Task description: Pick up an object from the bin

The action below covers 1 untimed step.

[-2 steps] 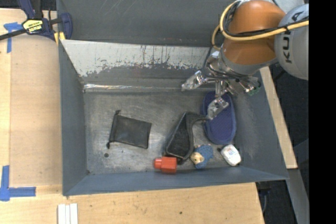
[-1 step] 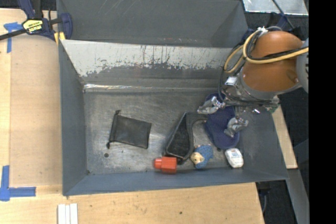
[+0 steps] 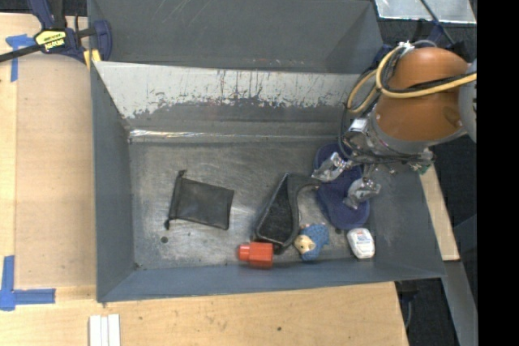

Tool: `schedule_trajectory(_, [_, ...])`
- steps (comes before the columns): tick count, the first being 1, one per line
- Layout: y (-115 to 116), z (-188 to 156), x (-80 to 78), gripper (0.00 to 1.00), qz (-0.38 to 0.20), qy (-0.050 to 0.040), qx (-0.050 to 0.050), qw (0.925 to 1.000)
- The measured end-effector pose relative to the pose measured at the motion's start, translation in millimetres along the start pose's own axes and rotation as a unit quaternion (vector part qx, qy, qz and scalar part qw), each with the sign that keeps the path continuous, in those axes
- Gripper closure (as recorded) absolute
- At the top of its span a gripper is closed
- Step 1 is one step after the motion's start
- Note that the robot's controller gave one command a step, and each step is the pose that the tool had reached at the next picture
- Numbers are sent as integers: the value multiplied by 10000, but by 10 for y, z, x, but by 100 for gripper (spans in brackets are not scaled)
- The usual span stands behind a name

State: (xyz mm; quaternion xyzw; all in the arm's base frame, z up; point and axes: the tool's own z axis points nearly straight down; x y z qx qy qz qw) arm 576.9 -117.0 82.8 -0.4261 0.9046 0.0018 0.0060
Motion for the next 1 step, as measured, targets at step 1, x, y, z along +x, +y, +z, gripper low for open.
schedule_trajectory(1, [68,-1738,38,100,-76,31,43,10000])
